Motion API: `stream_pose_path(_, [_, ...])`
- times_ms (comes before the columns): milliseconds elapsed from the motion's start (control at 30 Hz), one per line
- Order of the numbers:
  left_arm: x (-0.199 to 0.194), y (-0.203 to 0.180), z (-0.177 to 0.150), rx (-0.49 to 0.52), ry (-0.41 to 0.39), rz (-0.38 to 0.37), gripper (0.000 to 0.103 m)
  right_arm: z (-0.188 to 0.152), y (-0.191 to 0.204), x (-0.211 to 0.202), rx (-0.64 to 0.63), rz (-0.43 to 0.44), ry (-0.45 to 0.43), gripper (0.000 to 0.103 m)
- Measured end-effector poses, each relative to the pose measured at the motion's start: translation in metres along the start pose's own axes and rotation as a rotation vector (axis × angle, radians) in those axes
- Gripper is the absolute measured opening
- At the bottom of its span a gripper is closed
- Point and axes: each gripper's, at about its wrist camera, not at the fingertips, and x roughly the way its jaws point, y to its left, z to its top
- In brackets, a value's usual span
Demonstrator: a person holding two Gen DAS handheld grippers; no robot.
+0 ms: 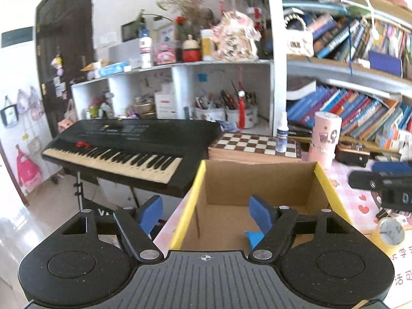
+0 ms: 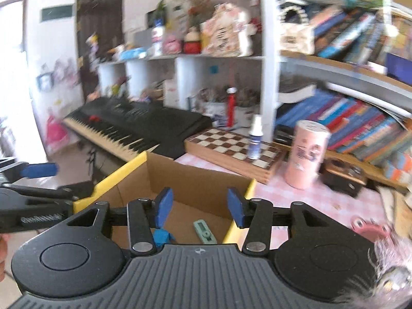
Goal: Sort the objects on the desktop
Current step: 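Lift both open tools out of the box and back toward the table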
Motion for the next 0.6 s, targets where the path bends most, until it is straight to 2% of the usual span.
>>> stream_pose_path(100, [-0.018, 0.01, -0.011, -0.034, 0.002, -0.005, 0.077, -0.017, 0.008, -0.018, 0.03, -0.052, -0.026, 0.049])
stream_pose_path(233, [-0.039, 0.018, -0.03, -0.053, 0.014, -0.011, 0.077, -0.042, 0.024, -0.048, 0.052, -0.105, -0.057, 0.05])
stream_pose_path(433, [-0.075, 0.03, -0.062, -0.087, 0.042, -0.029, 0.077, -0.08, 0.057, -0.083, 0.051, -0.153, -0.041, 0.05])
stream_pose_path(600, [-0.101, 0.03, -0.088, -0.054, 0.053, -0.033, 0.078, -0.109, 0.082, -0.107, 0.041, -0.169, -0.007, 0.05])
